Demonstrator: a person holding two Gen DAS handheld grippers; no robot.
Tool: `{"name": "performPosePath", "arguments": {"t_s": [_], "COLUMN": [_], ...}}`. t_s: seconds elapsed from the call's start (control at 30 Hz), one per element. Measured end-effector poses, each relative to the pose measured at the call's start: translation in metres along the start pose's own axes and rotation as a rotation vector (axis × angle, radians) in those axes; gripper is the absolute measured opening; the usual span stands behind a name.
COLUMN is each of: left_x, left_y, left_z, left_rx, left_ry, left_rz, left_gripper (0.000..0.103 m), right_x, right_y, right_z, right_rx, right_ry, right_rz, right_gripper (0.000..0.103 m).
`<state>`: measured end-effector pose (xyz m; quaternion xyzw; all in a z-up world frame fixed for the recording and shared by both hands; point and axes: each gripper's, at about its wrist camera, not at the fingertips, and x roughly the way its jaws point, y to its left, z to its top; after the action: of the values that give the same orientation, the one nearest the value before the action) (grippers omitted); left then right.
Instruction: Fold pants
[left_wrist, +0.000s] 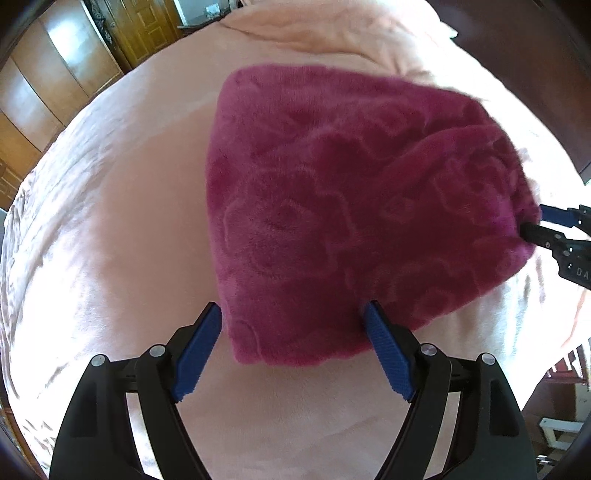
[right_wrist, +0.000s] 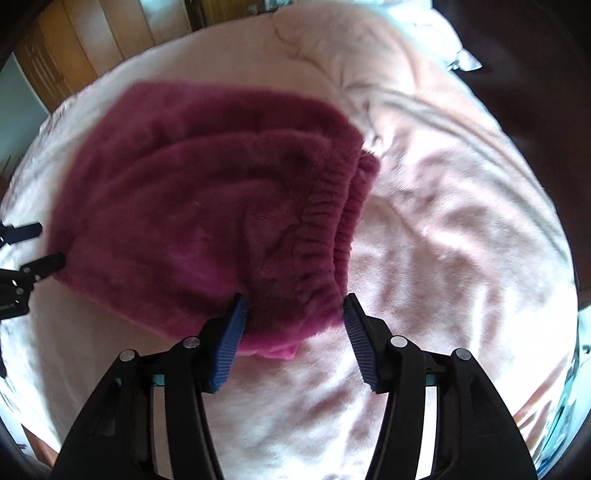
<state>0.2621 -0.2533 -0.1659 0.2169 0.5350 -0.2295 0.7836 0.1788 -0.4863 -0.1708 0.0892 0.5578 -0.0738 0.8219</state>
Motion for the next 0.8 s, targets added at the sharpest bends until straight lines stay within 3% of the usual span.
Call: {"name": "performPosePath", "arguments": {"t_s": [0.07,0.13,0.4,0.5,0.57,0.8], "left_x": [-0.015,-0.029,-0.096,-0.119,-0.137,-0.192], "left_y": [0.002,0.004,0.001,0.003,0.003,-0.002], "left_z": [-0.002,-0.002,0.001,0.003,0.004,0.003], "left_rx": [-0.010,-0.017,-0.003,0.004,0.012,0.024], "left_ry": [-0.025,-0.050,-0.166,-0.204,-0.238,-0.323], "left_rz": [-0.011,-0.021,-0.052,-0.054,-0.049,0.024], "left_gripper": [0.079,0.079,0.079,0.090,0.092,0.095], "right_x": [-0.017,-0.031,-0.105,-0.138,-0.155,-0.195], "right_y": [0.001,0.003,0.032,0.041,0.047,0.066], "right_z": [-0.004,-0.007,-0.022,-0.025,-0.027,-0.027], "right_rx": [0.045,0.072,0.137,0.150,0.153,0.159], "right_ry": [-0.032,-0.065,-0.206,-0.273,-0.311,-0.313], "right_rz": [0.016,0.022,0.052,0.052,0.043,-0.047], "right_gripper": [0.075,0.080,0.081,0.097,0.100,0.100]}}
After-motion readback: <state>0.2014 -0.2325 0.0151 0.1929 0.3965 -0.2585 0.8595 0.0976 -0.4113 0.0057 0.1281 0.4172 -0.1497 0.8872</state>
